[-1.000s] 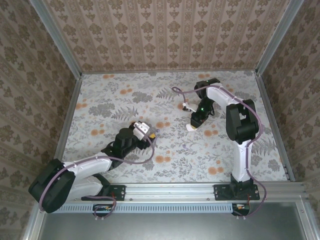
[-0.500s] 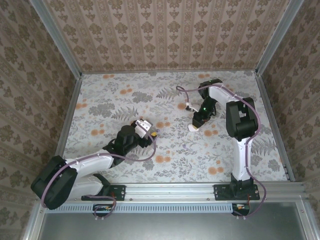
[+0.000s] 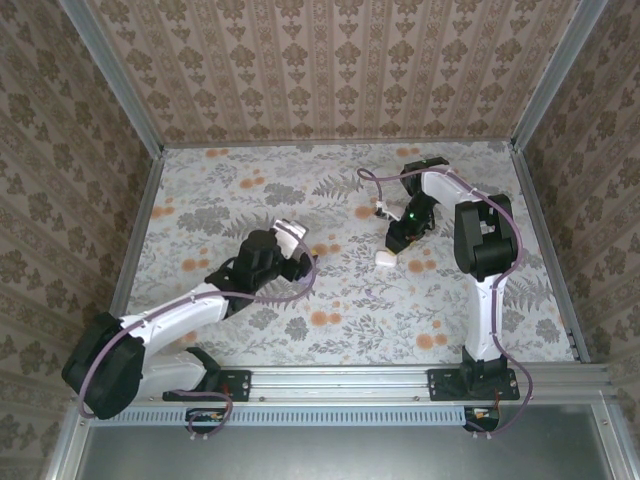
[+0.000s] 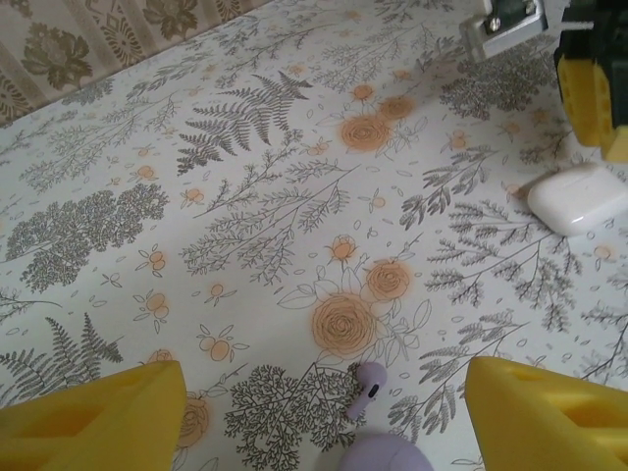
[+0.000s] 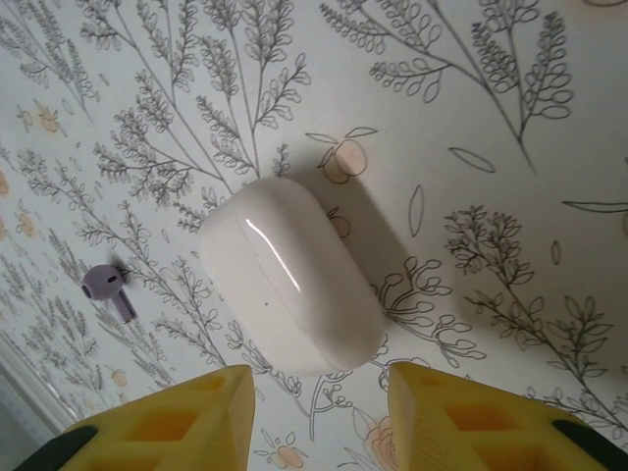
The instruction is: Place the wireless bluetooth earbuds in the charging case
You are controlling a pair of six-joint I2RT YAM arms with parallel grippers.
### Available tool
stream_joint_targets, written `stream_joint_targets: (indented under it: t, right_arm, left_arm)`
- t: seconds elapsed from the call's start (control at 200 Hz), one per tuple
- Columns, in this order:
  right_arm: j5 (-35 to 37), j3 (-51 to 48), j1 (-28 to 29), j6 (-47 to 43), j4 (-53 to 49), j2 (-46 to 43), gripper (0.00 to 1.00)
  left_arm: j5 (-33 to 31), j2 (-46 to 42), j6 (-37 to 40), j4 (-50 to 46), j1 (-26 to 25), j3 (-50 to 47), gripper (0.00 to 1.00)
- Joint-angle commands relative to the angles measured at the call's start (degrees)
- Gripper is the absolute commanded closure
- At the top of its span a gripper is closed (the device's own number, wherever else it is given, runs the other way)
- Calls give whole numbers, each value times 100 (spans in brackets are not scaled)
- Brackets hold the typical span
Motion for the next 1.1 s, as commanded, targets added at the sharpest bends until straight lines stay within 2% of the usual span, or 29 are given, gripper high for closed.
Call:
stream_joint_targets:
  t: [0.0,0.195,0.255,0.375,0.485,0.555,0.715,0.85,0.955,1.095]
  right_arm:
    - [95,28,-22,156,236,-5,59]
    - [-203,-288,-22,363,807,-552,59]
    - [-587,-489,-33,681,1179,-875,59]
    - [-1636,-1368,-38,1758,2769,-1747,58]
    - [-1930,-2257,8,3059,4375,-2372,56]
    - [-1867,-2637,90,3636,4903,-2580,54]
    - [-1307,-3125,266,4261,5255,-2813,50]
    - [-695,-3503,338,4778,5533,-2976,48]
    - [-630,-3780,361,4880,5840,-3113,47]
    - [-681,-3936,415,4926,6061,-3171,44]
  left_arm:
    - [-165,-5,-590,-979,35,404,26]
    - [-297,97,-1465,-2325,36,1159,27]
    - [-213,105,-1716,-2727,34,1365,27]
    - [-205,200,-2408,-3591,60,1864,29]
    - [-178,497,-2945,-4410,71,2429,30]
    - [-110,762,-3217,-5003,78,2837,30]
    - [77,1518,-3527,-5877,38,3608,33]
    - [155,2182,-3281,-6410,34,4153,34]
    - [52,2891,-2955,-6981,23,4725,34]
    - [190,3628,-2824,-7229,-81,5099,34]
